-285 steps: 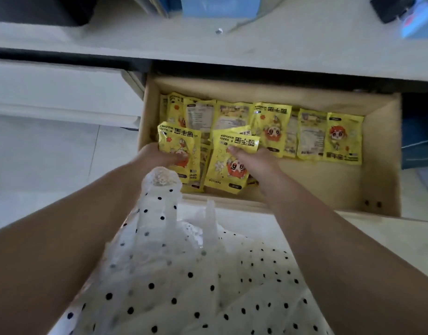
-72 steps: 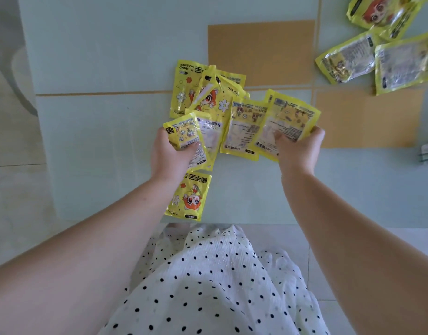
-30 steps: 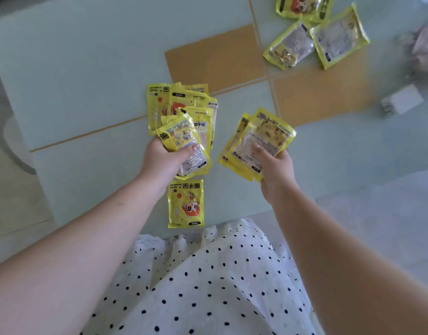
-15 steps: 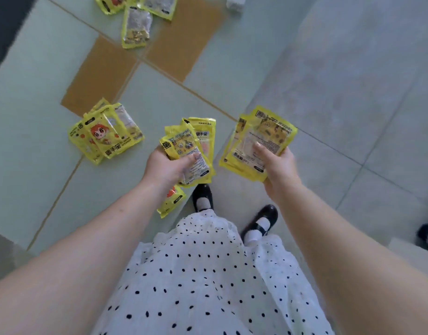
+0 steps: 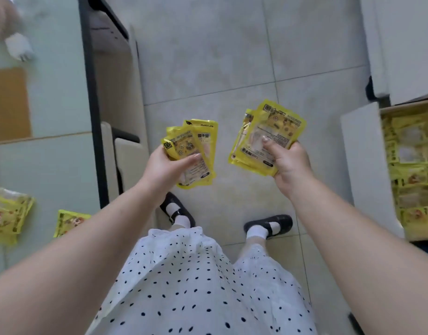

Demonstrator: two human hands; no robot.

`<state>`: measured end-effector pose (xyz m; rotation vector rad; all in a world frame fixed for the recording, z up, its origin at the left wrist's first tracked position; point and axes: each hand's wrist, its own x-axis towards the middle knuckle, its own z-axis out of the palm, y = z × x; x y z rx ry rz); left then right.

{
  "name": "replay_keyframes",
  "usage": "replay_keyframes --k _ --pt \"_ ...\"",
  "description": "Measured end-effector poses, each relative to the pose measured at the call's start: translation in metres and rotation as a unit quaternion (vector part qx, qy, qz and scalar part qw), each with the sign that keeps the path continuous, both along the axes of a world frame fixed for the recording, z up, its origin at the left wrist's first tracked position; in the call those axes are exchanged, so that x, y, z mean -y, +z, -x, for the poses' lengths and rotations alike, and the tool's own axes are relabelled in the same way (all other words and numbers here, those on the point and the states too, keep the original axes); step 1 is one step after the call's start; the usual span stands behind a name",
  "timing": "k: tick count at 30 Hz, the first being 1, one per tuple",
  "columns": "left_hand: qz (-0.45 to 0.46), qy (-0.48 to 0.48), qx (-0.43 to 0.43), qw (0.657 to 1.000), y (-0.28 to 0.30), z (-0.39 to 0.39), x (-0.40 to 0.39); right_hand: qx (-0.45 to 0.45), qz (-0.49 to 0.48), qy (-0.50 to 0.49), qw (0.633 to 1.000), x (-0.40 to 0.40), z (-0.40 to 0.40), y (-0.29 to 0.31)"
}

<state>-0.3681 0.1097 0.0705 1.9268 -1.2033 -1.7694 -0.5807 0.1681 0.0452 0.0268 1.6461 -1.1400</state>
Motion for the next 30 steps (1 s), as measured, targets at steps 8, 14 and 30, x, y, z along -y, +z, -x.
replay_keyframes --k 8,14,30 --pt "-0.017 -0.136 -0.009 0.99 0.001 0.219 -0.075 0.001 -0.011 -0.147 0.989 -0.137 0.185 0.016" --pt "-0.04 -0.271 -0.008 0.962 -0.01 0.359 -0.128 -0.004 -0.04 -0.275 0.961 -0.233 0.277 0.005" --pt "-0.023 -0.554 0.046 0.831 -0.157 0.596 -0.143 0.009 -0.071 -0.511 0.856 -0.344 0.383 -0.129"
